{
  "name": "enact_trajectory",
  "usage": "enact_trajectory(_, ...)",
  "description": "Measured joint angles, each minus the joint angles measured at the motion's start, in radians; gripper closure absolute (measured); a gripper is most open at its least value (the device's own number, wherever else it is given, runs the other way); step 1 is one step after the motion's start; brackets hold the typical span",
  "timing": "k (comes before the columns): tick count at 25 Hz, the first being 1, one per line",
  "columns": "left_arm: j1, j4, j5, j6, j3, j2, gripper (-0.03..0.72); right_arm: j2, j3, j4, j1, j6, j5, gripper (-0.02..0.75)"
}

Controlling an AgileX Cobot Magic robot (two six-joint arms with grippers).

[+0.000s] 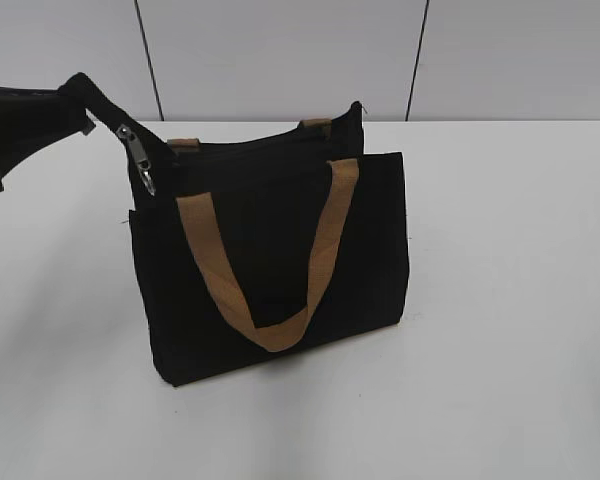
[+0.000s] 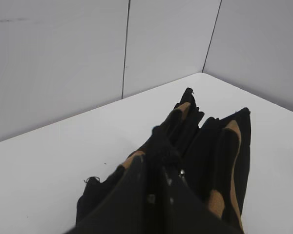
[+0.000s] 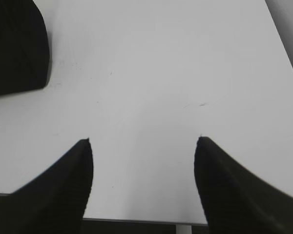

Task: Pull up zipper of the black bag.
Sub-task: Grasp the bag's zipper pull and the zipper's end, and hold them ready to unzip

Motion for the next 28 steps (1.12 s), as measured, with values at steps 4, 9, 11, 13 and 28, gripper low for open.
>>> enact_trajectory(4,0.0,-0.001,0.003,0.0,0.0,0.0,0.673,0.0,0.0,0.0,0.0,0.0,0.0,0.232)
enact_trajectory(9,0.0,-0.004,0.004,0.0,0.0,0.0,0.673,0.0,0.0,0.001,0.0,0.0,0.0,0.232)
enact_trajectory(11,0.0,-0.004,0.004,0.0,0.0,0.0,0.673,0.0,0.0,0.001,0.0,-0.001,-0.001,0.232)
enact_trajectory(13,0.0,-0.006,0.004,0.0,0.0,0.0,0.673,0.001,-0.008,0.001,0.0,-0.001,-0.009,0.232)
enact_trajectory(28,0.0,-0.012,0.004,0.0,0.0,0.0,0.673,0.492,-0.2,0.157,0.0,-0.151,-0.189,0.232)
